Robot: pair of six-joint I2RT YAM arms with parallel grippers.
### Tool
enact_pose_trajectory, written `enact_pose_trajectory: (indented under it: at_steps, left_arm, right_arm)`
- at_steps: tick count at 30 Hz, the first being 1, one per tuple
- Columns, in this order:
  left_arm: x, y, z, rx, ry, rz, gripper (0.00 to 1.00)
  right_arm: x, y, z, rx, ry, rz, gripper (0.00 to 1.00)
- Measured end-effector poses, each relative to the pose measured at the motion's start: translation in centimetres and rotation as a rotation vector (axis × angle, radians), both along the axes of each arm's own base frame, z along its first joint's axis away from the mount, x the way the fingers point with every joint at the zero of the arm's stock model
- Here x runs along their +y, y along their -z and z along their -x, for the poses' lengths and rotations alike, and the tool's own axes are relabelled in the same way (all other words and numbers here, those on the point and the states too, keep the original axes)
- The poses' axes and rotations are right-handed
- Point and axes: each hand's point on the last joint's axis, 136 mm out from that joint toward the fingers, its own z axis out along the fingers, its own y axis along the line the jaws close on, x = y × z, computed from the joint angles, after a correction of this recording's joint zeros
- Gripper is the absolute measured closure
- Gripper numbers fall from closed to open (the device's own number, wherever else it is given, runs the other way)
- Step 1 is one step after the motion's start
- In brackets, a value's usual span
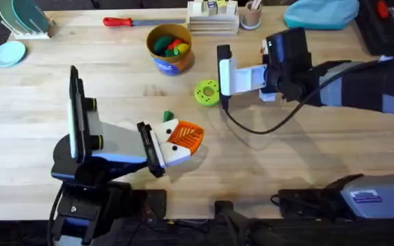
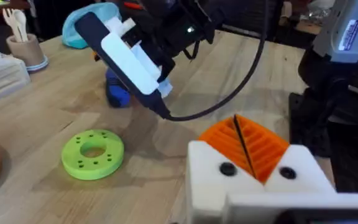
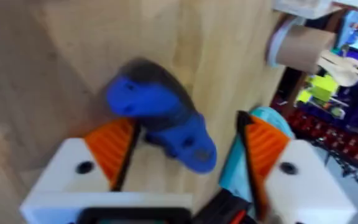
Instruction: Pick up the gripper from the table and insert it into the empty holder that is missing its gripper. Then pick up a screw, insert it into the mounting hole, and use the screwdriver to tighten it. Finally, clean up the table by picking up the vegetable and placing it into the bucket.
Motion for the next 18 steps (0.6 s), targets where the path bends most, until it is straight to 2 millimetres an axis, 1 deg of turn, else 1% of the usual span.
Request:
enact_pose_trajectory:
  at_steps: [1,2,5,7,8,10,13,14,15,18]
  left_arm:
    - [0.0,0.0,0.0,0.0,0.0,0.0,0.996]
    - [0.0,0.0,0.0,0.0,0.0,0.0,0.996]
    - [0.0,0.0,0.0,0.0,0.0,0.0,0.996]
    - [0.0,0.0,0.0,0.0,0.0,0.0,0.996]
    - [0.0,0.0,0.0,-0.005,0.0,-0.002,0.944]
    - [0.0,0.0,0.0,-0.006,0.0,-0.003,0.625]
    - [0.0,0.0,0.0,-0.007,0.0,-0.003,0.147]
    - [0.0,0.0,0.0,-0.004,0.001,-0.002,0.047]
    - [0.0,0.0,0.0,-0.006,0.0,-0.002,0.019]
    - [0.0,0.0,0.0,-0.007,0.0,-0.002,0.009]
  right_arm:
    - [0.1,-0.4,-0.2,-0.008,-0.004,0.003,0.032]
    - [0.3,-0.4,-0.1,-0.006,-0.008,0.005,0.016]
    - [0.6,-0.4,0.1,-0.007,0.0,0.001,0.012]
    - [0.6,-0.4,0.2,-0.012,0.035,-0.022,0.011]
    - [0.6,-0.4,0.3,-0.016,0.063,-0.043,0.011]
    - [0.7,-0.5,0.5,-0.023,0.121,-0.101,0.012]
    - [1.4,-0.7,1.1,-0.032,0.207,-0.219,0.011]
    - [1.7,-0.9,1.4,-0.032,0.241,-0.272,0.011]
    - [1.9,-1.1,1.6,-0.034,0.27,-0.316,0.011]
    - [2.5,-2.7,1.8,-0.071,0.369,-0.484,0.01]
